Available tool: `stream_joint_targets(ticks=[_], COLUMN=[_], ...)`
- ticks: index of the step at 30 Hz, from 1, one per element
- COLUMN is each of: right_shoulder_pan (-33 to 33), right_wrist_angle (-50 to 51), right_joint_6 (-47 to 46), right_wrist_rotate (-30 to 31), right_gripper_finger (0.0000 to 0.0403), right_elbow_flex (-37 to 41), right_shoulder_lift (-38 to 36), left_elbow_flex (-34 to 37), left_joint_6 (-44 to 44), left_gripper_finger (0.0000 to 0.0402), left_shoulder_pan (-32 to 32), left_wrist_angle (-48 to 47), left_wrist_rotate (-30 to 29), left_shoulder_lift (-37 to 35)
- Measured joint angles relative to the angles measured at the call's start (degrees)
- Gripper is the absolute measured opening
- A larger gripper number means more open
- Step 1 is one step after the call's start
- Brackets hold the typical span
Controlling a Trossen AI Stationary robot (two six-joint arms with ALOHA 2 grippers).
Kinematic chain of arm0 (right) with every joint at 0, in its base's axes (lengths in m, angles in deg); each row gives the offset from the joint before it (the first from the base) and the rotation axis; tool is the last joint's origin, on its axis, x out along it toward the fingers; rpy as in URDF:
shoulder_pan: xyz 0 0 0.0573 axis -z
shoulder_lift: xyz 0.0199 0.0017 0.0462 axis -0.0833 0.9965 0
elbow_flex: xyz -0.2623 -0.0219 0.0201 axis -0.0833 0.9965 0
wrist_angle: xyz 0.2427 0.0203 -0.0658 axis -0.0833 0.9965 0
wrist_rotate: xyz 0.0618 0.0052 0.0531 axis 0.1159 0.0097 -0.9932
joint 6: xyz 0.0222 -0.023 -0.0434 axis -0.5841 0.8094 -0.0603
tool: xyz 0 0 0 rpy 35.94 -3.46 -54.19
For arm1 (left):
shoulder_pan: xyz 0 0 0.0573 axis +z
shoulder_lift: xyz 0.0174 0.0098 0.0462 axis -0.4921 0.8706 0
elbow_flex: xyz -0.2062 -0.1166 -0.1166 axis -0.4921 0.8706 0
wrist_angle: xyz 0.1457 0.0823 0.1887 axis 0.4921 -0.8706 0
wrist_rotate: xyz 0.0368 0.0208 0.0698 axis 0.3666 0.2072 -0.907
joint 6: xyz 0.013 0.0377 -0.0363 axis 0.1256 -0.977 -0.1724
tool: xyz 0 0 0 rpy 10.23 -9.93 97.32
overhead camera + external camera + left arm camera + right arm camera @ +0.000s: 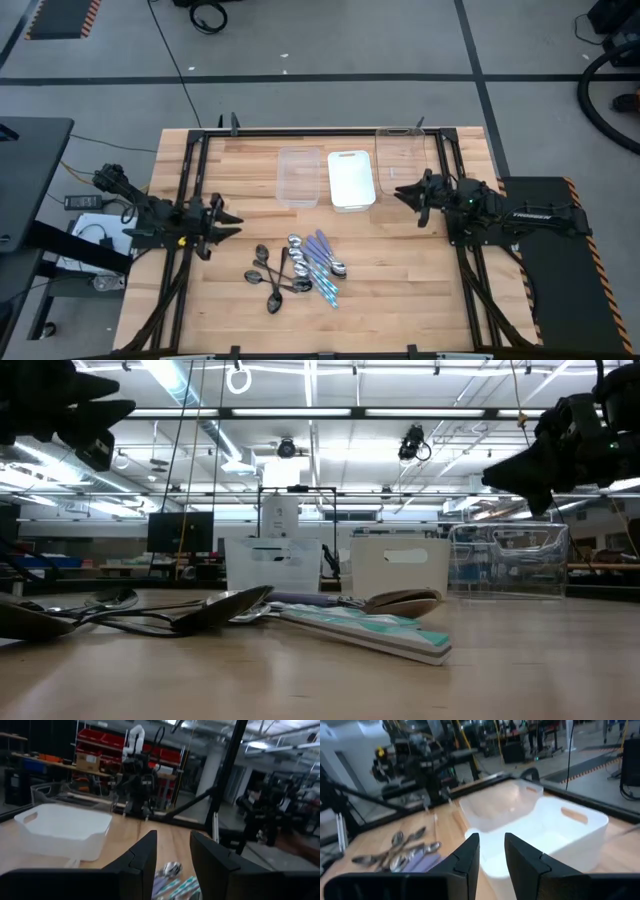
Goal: Sort silverware by color (type)
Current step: Put the violet spoon into the white bin
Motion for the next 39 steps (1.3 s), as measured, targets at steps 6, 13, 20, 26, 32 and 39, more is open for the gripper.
stream_joint_targets(ticks=[6, 13, 20, 26, 32, 39], right_shoulder_pan=[-0.02, -0.24, -0.24, -0.63, -1.9, -3.39], right_wrist_angle=[-7.84, -11.22, -12.39, -19.83, -21.1, -21.08], right_joint_6=[-1.22, -12.97, -14.31, -9.72, -5.9, -3.88], right_wrist_rotate=[-0.14, -0.53, 5.21, 3.27, 3.61, 3.78], right_gripper_finger=[0.0101, 0.0101, 0.0101, 0.0101, 0.0101, 0.0101], right_elbow_flex=[0.0, 0.0, 0.0, 0.0, -1.87, -6.36], right_shoulder_lift=[0.0, 0.0, 2.57, 7.74, 13.66, 23.79], left_elbow_flex=[-0.01, 0.0, -0.01, 0.0, -0.01, 0.0], left_joint_6=[-5.29, 0.89, 16.91, 15.78, 13.08, 10.76], left_gripper_finger=[0.0124, 0.0124, 0.0124, 0.0124, 0.0124, 0.0131], left_shoulder_pan=[0.0, 0.0, -0.02, 0.0, 0.0, 0.02], left_wrist_angle=[5.51, 4.64, -0.8, 1.14, 1.19, 1.2], left_wrist_rotate=[-0.03, 0.02, 0.0, -0.02, -0.32, -3.63], left_shoulder_lift=[0.0, 0.02, 0.04, 0.04, 0.04, 1.18])
